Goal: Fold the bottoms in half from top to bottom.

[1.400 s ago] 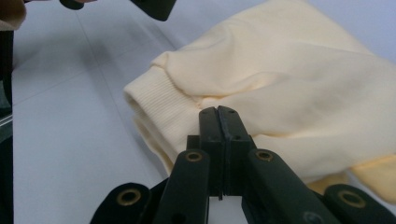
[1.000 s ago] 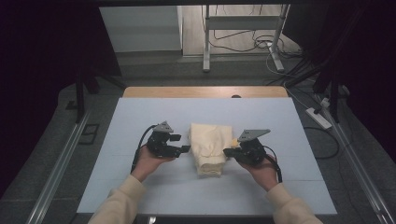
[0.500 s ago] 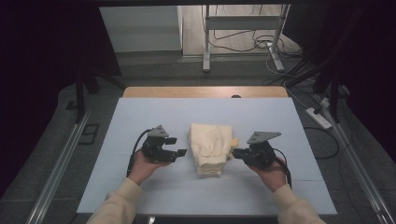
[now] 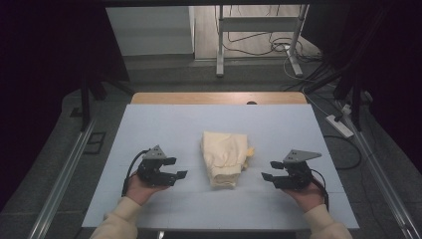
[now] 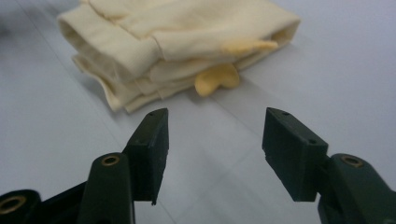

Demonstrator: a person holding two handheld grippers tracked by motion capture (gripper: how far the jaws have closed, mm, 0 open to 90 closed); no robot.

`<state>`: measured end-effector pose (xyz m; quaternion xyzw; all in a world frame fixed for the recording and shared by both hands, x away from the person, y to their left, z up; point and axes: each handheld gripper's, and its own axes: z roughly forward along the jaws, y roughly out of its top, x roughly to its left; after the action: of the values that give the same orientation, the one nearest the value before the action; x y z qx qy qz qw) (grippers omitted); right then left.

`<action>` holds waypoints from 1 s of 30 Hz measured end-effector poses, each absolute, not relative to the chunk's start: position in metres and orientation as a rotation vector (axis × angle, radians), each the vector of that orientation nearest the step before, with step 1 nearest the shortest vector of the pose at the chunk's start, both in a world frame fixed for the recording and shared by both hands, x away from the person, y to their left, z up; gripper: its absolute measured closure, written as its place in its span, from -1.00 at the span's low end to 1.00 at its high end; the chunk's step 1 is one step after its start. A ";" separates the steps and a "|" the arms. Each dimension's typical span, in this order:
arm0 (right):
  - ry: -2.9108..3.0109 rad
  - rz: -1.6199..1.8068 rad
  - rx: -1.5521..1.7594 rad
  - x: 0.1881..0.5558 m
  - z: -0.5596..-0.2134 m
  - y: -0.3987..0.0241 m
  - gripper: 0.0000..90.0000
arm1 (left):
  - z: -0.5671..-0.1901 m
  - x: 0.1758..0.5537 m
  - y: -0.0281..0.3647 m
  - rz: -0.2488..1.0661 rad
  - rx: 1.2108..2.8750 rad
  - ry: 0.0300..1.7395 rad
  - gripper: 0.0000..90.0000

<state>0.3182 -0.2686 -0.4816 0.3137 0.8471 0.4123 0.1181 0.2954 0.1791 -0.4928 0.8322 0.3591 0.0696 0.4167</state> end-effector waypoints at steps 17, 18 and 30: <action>2.474 1.166 0.913 0.305 -0.490 -0.290 -0.19 | -0.497 0.283 0.201 0.180 2.054 0.954 -0.35; 2.473 1.164 0.912 0.305 -0.490 -0.290 -0.19 | -0.497 0.283 0.202 0.179 2.053 0.953 -0.35; 2.470 1.163 0.911 0.305 -0.489 -0.289 -0.19 | -0.498 0.283 0.202 0.172 2.053 0.957 -0.35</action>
<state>0.3055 -0.2892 -0.4894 0.3136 0.8508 0.4007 0.1311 0.2827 0.2024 -0.4979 0.8196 0.3819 0.0686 0.4215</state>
